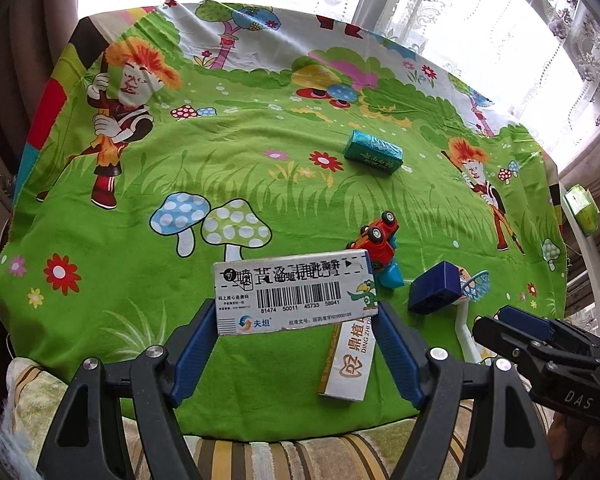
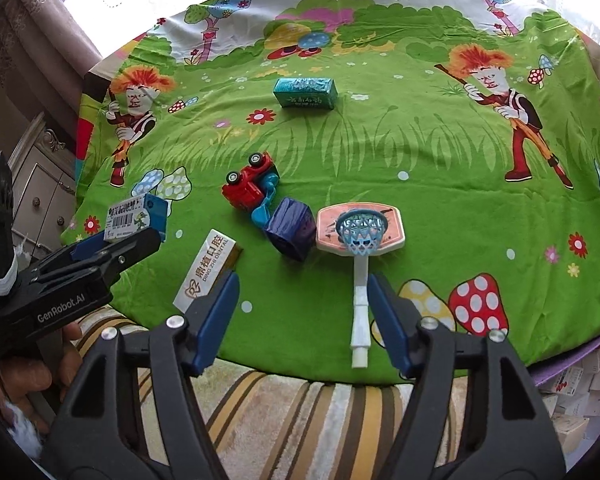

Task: Organize rigid objects
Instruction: 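Grasp the barcode box with the left tool while the right tool grasps the blue cup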

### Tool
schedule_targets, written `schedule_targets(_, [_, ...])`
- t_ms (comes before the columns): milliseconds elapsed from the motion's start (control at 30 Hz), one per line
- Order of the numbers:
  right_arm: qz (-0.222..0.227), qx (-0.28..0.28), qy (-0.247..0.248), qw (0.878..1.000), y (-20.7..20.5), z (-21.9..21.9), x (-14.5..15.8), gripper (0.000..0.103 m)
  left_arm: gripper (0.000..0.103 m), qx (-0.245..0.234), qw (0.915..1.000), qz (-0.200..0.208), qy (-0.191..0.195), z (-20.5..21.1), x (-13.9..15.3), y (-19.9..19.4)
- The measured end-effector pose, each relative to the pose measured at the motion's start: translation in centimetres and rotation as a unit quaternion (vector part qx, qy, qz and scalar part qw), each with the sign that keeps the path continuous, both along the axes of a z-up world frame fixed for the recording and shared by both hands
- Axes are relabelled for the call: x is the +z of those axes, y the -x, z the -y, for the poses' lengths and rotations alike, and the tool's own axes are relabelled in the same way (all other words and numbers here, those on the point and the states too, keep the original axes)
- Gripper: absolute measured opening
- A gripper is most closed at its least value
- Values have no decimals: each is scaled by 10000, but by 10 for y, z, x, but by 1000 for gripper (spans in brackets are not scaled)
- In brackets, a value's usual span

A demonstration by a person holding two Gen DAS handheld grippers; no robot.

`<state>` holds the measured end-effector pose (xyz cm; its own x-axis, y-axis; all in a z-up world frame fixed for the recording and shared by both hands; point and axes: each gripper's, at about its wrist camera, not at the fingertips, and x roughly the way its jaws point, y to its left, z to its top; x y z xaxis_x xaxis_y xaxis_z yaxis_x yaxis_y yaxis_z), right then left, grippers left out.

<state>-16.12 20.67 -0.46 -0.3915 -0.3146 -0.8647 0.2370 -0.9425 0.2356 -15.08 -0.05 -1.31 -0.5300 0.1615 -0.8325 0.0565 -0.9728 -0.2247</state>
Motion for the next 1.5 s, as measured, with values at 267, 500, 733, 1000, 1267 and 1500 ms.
schedule_targets(267, [257, -217, 4, 9994, 26, 24, -7, 66, 77, 119, 9997, -27, -226, 12, -3, -5])
schedule_targets(500, [330, -307, -180, 9988, 39, 34, -18, 58, 77, 143, 9994, -27, -323, 15, -6, -6])
schedule_targets(733, [334, -229, -386, 9984, 43, 39, -30, 34, 77, 119, 9995, -47, -272, 13, -6, -7])
schedule_targets(1000, [51, -66, -393, 9992, 31, 41, -19, 30, 77, 106, 9997, -76, -210, 11, -4, -8])
schedule_targets(1267, [-262, -72, -407, 9988, 7, 30, -4, 30, 77, 4, 9996, -217, -182, 4, 6, -16])
schedule_targets(1500, [-542, -99, -447, 9975, -22, 15, 11, 30, 77, -186, 9991, -302, -242, -13, 17, -27])
